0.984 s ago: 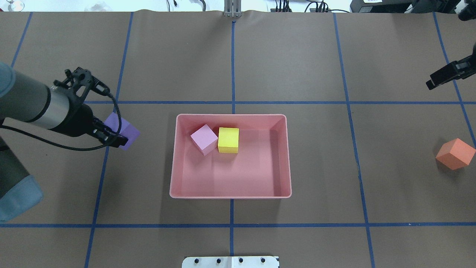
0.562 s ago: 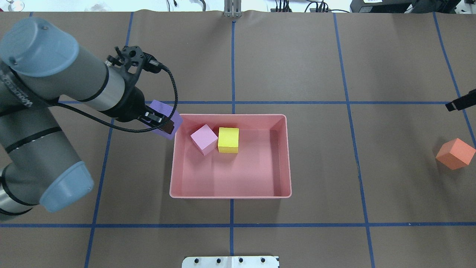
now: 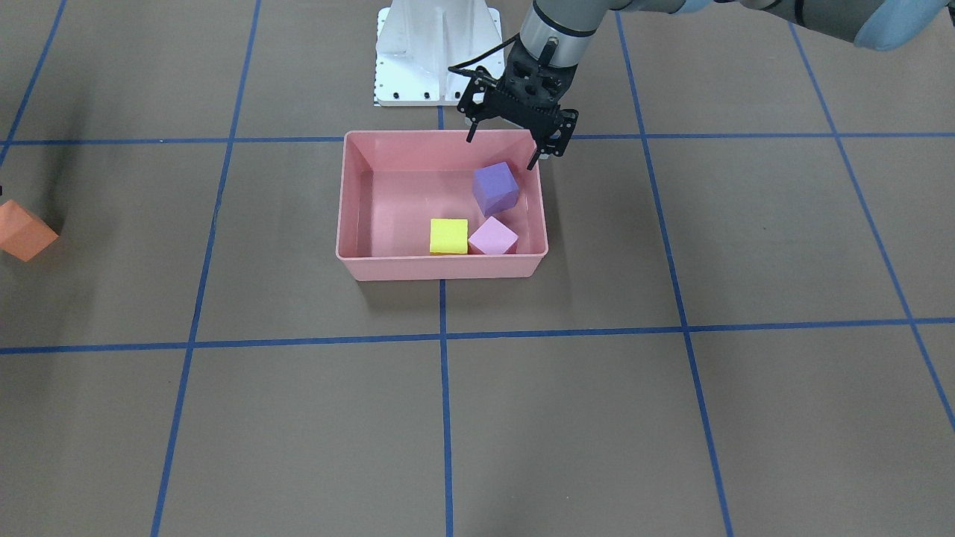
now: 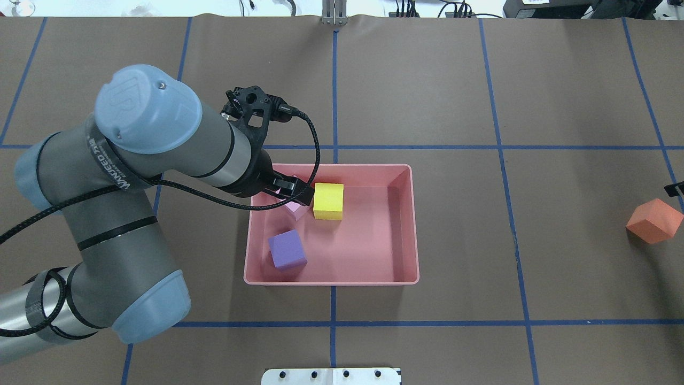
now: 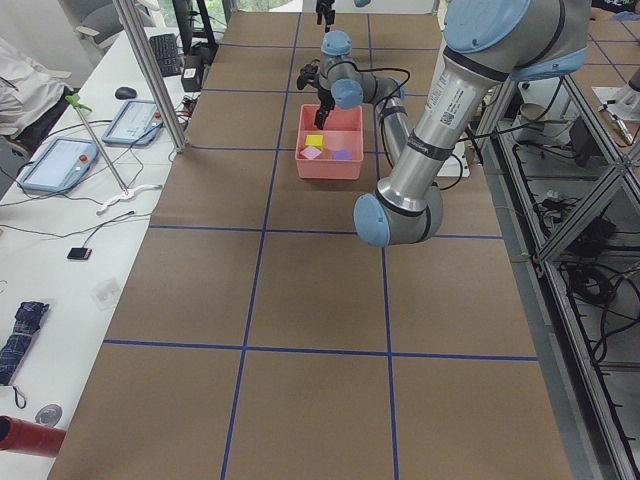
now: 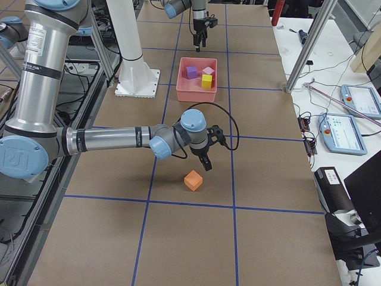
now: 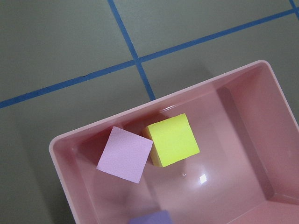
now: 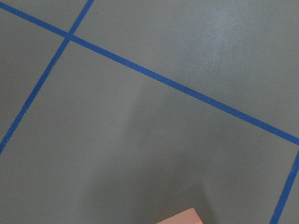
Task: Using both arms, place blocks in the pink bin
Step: 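Carry the purple cube into the bin nearer the robot and release, then grasp the orange cube with the right gripper while the left gripper withdraws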
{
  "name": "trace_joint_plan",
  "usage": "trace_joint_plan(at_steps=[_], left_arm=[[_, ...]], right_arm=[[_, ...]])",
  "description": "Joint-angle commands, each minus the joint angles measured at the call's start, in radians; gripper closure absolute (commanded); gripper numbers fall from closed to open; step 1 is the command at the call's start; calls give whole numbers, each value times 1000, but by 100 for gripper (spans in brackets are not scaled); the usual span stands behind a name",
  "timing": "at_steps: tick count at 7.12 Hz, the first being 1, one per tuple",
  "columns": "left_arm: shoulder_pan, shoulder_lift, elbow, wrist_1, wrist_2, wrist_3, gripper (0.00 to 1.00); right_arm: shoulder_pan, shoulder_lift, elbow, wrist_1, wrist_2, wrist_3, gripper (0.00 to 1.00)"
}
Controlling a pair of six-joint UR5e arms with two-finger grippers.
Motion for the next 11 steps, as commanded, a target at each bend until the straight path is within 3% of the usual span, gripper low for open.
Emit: trace_joint_plan(at_steps=[1, 3, 6, 11], left_arm=[[2, -4, -3, 0, 5, -2, 0], [2, -4, -6, 0, 5, -2, 0], [2, -4, -6, 0, 5, 1, 0], [2, -2, -6, 0, 5, 6, 0]], right_arm=[[-2, -6, -76, 124, -4, -10, 0], [-42, 2, -194, 281, -20, -21, 0], [-140, -1, -234, 291, -98, -18, 0], [-191, -4, -268, 296, -102, -9, 0]])
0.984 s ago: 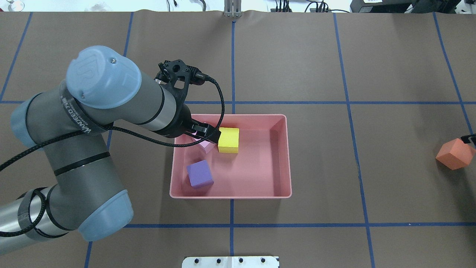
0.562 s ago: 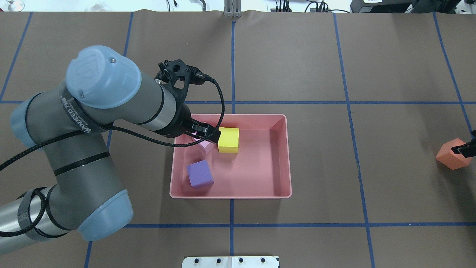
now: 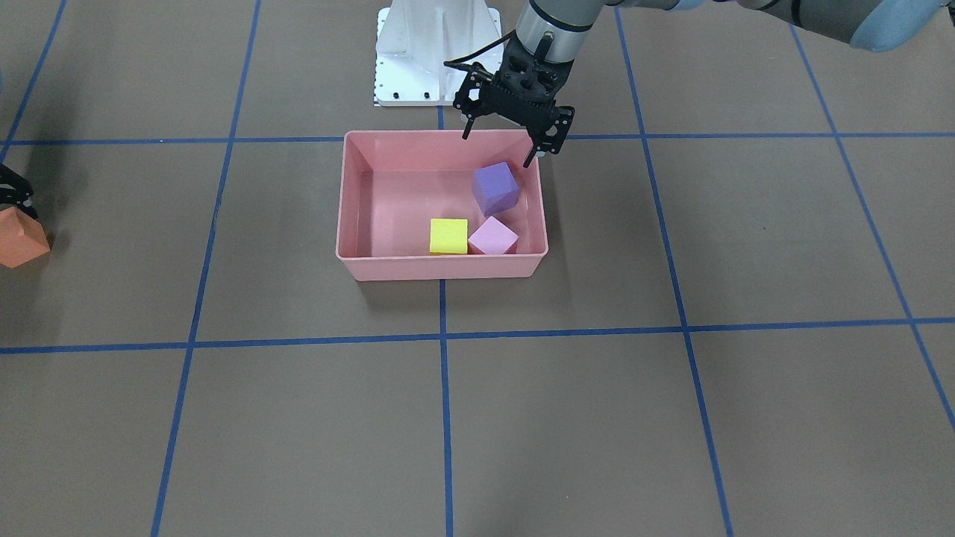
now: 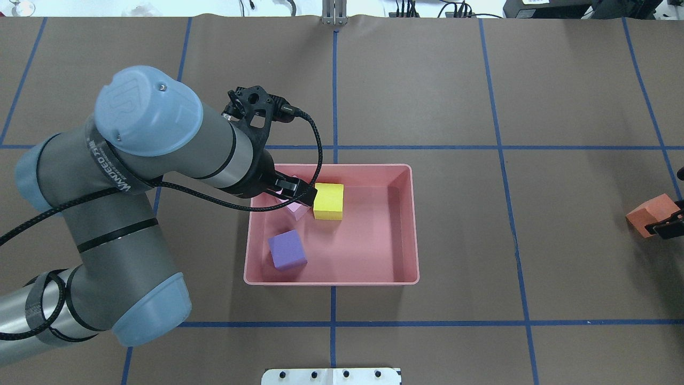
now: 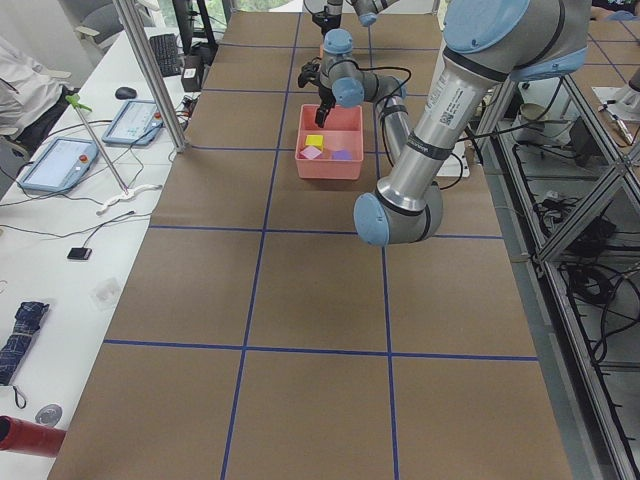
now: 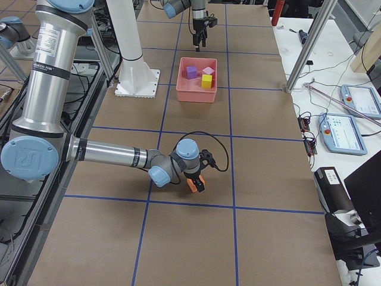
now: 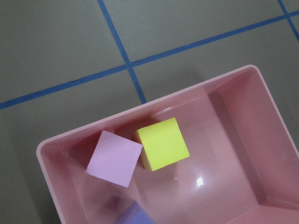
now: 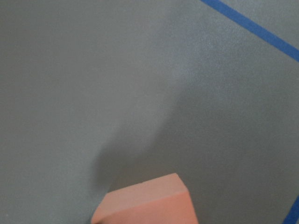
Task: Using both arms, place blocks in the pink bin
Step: 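Grasp the orange cube with the right gripper while the left gripper withdraws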
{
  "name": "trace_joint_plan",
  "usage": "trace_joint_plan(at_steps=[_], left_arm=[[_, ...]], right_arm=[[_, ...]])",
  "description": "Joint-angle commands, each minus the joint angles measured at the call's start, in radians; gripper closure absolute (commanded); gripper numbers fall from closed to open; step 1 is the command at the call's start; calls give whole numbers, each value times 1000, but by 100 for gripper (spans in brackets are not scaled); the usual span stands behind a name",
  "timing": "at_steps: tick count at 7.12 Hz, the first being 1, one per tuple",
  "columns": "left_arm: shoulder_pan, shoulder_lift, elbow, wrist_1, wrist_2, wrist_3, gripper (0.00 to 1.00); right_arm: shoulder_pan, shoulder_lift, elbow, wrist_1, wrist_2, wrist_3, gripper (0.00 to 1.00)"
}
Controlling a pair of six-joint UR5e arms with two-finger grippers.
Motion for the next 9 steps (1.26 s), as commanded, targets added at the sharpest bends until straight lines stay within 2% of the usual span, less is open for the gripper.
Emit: trace_joint_plan(at_steps=[1, 2, 3, 4, 5, 6, 8, 9], left_arm=[[0, 1, 0, 0, 0, 0, 0], [0, 1, 0, 0, 0, 0, 0], [-2, 2, 0, 0, 0, 0, 0], [-2, 2, 0, 0, 0, 0, 0], [-6, 2, 0, -2, 0, 14, 0], [-29, 11, -12, 0, -6, 88, 0], [-143, 144, -66, 6, -17, 278, 0], [-234, 210, -66, 6, -76, 411, 0]], right_arm=[[-13, 1, 9, 1, 2, 5, 0], [-16, 3, -3, 1, -1, 7, 1], [-16, 4, -4, 1, -1, 11, 7], [-16, 7, -1, 1, -1, 60, 68], [-15, 7, 17, 1, 0, 124, 100], [-15, 19, 57, 0, 10, 192, 100], [-13, 65, 121, -17, 46, 376, 100], [-12, 108, 152, -34, 56, 513, 100]])
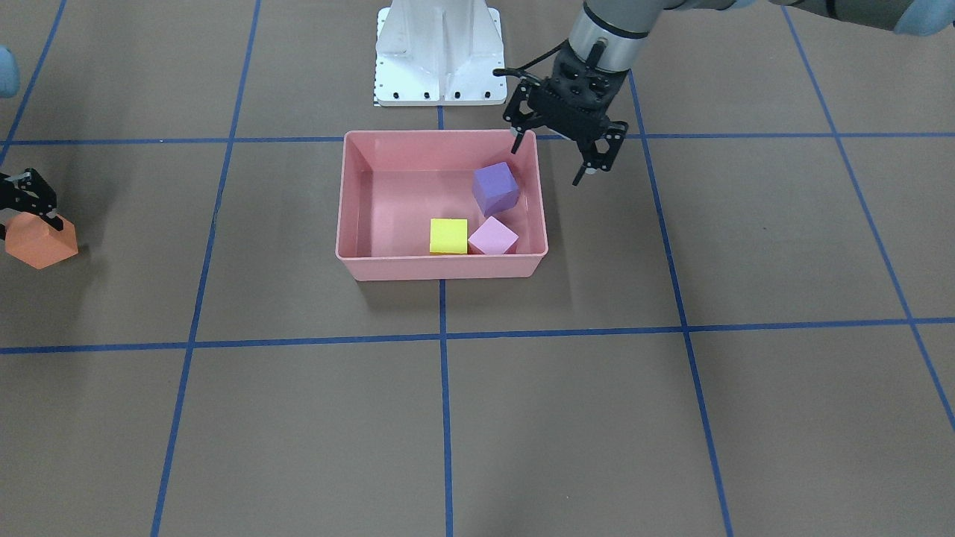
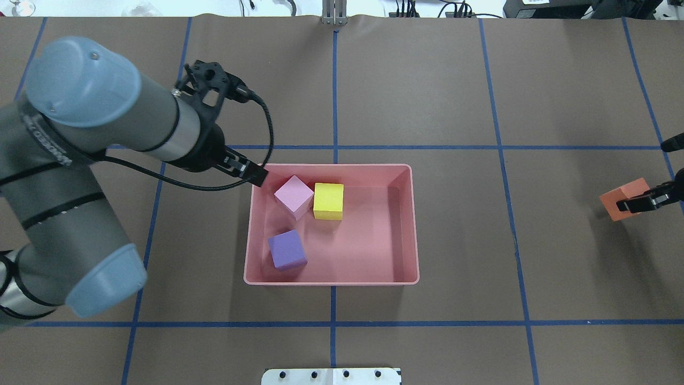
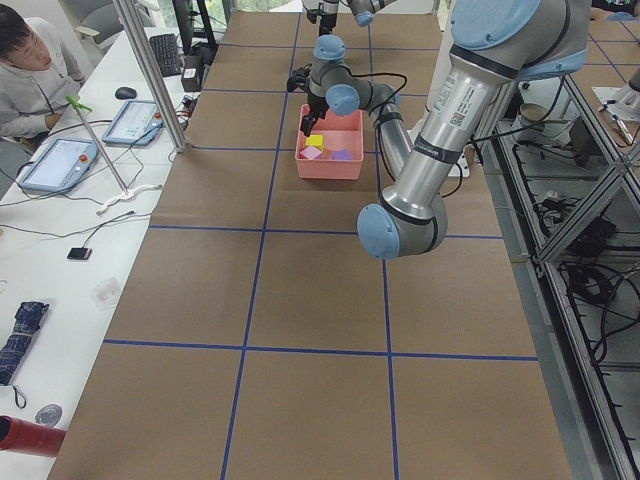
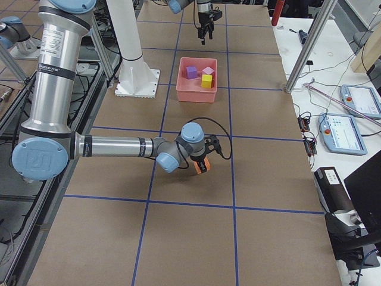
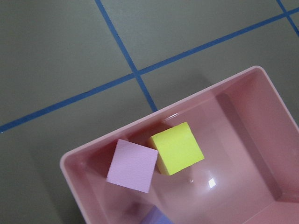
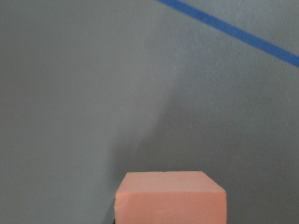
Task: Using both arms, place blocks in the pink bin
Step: 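Carry the orange cube into the bin and release it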
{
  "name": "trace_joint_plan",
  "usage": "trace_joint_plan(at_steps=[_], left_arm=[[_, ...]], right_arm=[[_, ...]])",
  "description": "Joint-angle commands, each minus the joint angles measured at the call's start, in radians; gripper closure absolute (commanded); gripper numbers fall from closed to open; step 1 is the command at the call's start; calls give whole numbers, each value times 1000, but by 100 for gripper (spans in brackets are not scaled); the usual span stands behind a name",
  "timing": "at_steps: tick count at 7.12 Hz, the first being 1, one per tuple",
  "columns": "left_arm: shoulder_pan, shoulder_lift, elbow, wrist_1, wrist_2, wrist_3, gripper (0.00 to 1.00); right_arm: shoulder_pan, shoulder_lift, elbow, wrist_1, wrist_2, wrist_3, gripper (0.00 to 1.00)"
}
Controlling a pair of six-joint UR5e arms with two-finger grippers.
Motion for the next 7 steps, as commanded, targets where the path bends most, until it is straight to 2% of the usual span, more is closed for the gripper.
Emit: trace_joint_plan(at_steps=[1, 2, 4, 5, 6, 7], left_arm=[[-198, 155, -9, -1, -120, 279, 0], [-289, 222, -3, -2, -168, 404, 0], [-448, 310, 34, -1, -258, 597, 0], [-522, 341, 75, -10, -288, 676, 0], [-573, 387, 88, -15, -288, 719, 0], [-623, 439, 123, -16, -273, 719, 0]], right_arm=[[0, 101, 93, -66, 18, 296, 100], [-29, 150, 165, -141, 11, 406, 100], [-102, 318, 321, -421, -27, 609, 100], [-180, 439, 392, -609, -120, 715, 100], [-289, 612, 408, -827, -237, 833, 100], [-390, 758, 403, -988, -351, 916, 100]])
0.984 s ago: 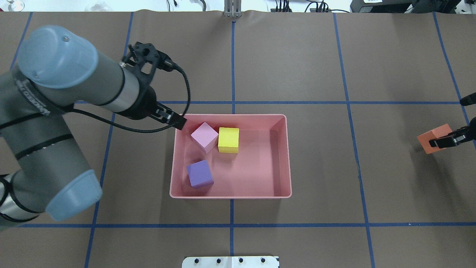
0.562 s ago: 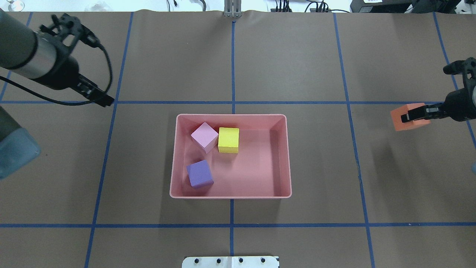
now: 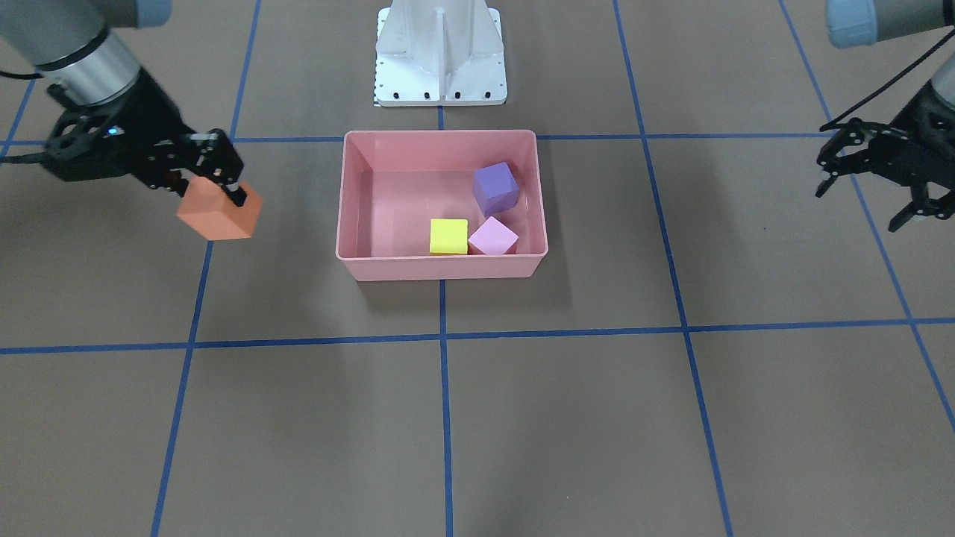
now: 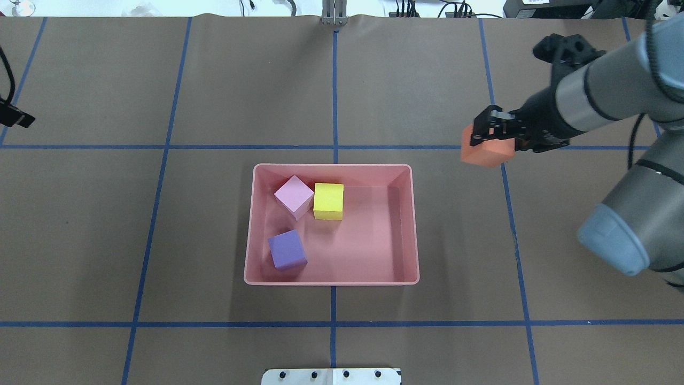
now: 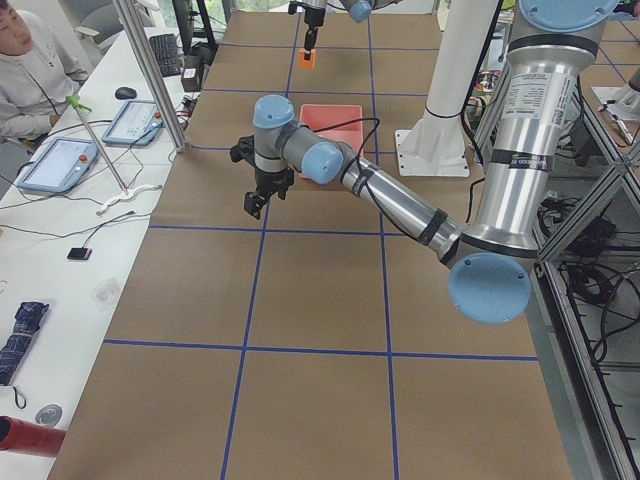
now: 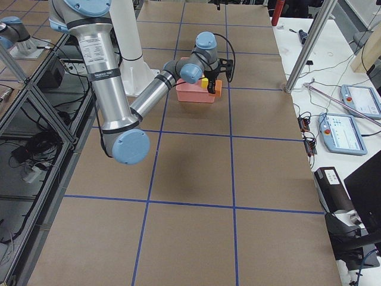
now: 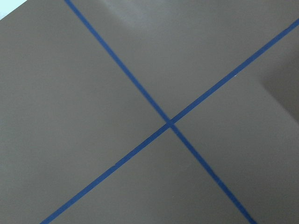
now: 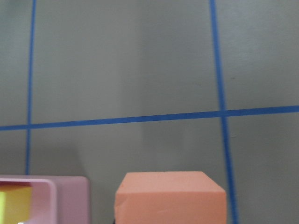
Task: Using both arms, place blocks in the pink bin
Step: 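Carry the orange cube into the bin and release it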
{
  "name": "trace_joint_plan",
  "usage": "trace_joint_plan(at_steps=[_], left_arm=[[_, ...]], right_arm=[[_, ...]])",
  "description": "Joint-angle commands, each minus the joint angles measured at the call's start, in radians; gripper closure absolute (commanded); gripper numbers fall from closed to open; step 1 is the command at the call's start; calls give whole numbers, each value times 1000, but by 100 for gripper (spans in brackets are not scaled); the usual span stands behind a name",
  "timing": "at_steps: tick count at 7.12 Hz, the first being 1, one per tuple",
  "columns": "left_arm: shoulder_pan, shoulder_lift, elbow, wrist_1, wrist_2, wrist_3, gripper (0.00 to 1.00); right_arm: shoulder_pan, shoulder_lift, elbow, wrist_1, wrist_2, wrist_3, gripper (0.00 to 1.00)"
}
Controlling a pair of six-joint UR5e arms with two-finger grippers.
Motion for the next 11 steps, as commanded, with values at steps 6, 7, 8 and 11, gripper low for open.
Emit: trace_joint_plan(at_steps=[6, 7, 8, 11], left_arm=[[-163, 143, 84, -20, 0, -6, 0], [-185, 144, 75, -55, -5, -19, 0], [-198, 157, 75, -65, -5, -16, 0], [-207, 156, 81, -66, 3, -14, 0]], right_arm=[[-300, 315, 23, -412, -380, 138, 0], [-201, 307, 79, -479, -301, 38, 0], [-56, 286, 78, -484, -161, -95, 0], [346, 113, 20, -475, 159, -697, 0]])
